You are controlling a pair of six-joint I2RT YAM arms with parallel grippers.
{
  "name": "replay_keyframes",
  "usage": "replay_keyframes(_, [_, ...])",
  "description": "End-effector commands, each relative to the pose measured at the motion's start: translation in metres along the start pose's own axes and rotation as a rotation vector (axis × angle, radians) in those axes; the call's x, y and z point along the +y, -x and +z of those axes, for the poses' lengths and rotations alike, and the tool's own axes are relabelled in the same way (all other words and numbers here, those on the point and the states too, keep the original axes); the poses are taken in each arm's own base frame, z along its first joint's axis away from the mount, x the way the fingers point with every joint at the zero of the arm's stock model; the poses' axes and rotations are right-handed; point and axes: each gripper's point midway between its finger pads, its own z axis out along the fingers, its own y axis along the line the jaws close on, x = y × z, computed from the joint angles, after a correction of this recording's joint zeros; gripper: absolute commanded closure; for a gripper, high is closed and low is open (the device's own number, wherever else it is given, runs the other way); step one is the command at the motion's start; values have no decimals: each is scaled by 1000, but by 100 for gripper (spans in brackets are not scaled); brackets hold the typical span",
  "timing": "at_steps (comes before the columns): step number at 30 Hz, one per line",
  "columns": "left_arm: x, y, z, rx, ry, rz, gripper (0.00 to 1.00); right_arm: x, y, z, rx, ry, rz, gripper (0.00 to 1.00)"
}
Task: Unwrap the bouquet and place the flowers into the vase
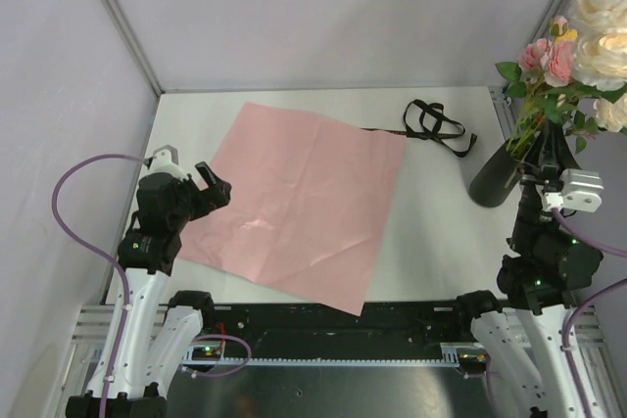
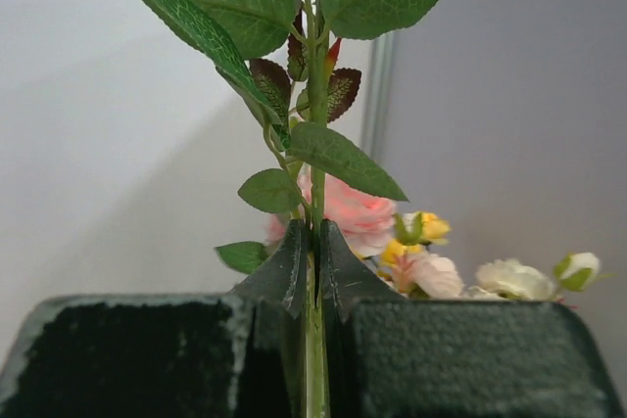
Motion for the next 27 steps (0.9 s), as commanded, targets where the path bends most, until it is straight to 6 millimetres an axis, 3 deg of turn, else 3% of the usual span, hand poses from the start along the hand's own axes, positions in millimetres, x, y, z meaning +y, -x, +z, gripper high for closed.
replay_keyframes(1, [-5,17,-6,-49,-15,4,0,-11,2,12,-65,-18,11,100])
replay_keyframes(6, [-6,17,-6,-47,-16,5,0,-39,-4,24,-94,-86,31,100])
replay_keyframes(10, [-6,17,-6,-48,-15,5,0,-48,-2,35,-121,-75,77,100])
replay_keyframes(27, [-7,18,-7,-51,-24,5,0,-59,-1,66,-161,-65,26,100])
